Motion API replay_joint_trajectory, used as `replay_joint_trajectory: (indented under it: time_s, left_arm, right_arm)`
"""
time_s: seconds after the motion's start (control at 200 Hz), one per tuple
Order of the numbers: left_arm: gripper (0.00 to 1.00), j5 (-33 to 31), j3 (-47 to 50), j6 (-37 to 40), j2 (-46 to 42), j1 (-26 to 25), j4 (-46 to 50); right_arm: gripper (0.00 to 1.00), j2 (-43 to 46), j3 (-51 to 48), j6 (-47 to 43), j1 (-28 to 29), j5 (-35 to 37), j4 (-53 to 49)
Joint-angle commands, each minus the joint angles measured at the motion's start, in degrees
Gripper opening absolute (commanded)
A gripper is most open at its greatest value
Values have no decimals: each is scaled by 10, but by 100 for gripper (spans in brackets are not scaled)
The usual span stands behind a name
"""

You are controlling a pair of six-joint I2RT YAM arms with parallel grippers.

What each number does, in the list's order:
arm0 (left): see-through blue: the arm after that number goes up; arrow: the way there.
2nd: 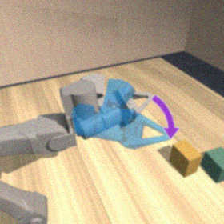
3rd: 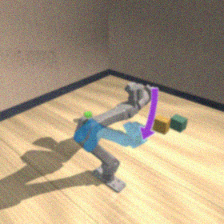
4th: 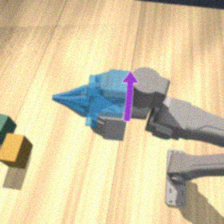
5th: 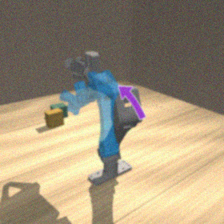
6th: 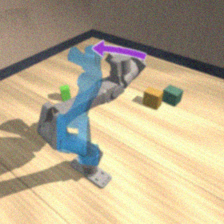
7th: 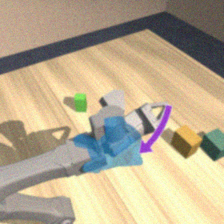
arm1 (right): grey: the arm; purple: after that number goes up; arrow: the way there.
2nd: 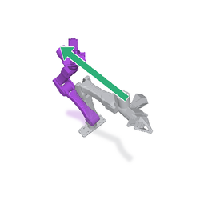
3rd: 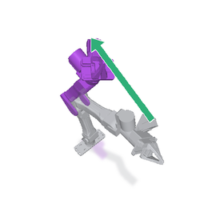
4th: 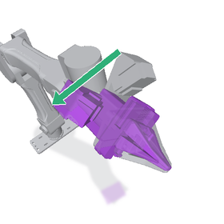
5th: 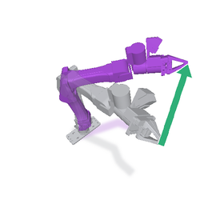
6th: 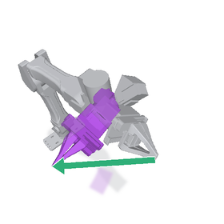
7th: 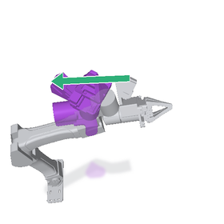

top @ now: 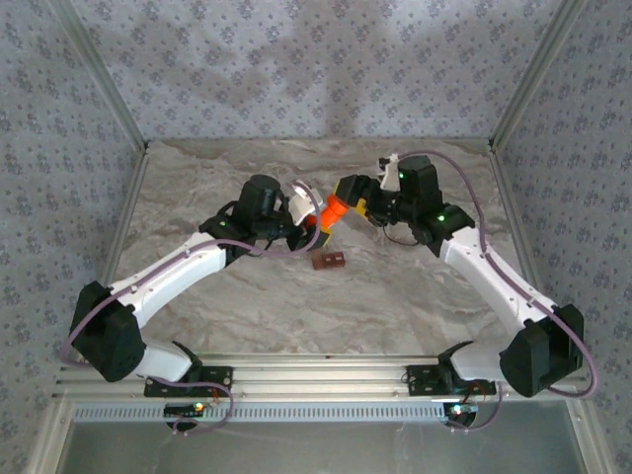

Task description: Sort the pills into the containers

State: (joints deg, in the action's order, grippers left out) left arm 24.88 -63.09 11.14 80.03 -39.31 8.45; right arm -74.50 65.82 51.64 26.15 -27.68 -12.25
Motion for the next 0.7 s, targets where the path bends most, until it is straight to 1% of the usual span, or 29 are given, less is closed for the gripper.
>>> replay_joint_trajectory:
  time_s: [0.0,0.205,0.4,0.49,0.57,0.63,0.695]
  left_arm:
    - [0,19,-23,4,-8,1,-21]
    - [0,19,-25,5,-6,2,-21]
    - [0,19,-25,7,-5,1,-21]
    - [0,19,-25,6,-4,2,-21]
    - [0,19,-25,7,-4,2,-21]
    - [0,19,-25,7,-4,1,-21]
    - [0,20,-25,7,-6,2,-21]
  right_arm:
    - [78,-11,20,-11,15,6,-5]
    - [73,-16,20,-15,21,6,-5]
    - [57,-16,20,-32,17,3,-15]
    - [52,-18,10,-35,7,-13,-2]
    - [50,-20,-10,-49,-7,-39,34]
    - [49,-23,-21,-80,-21,-67,65]
    - [49,-32,-31,-132,-37,-126,100]
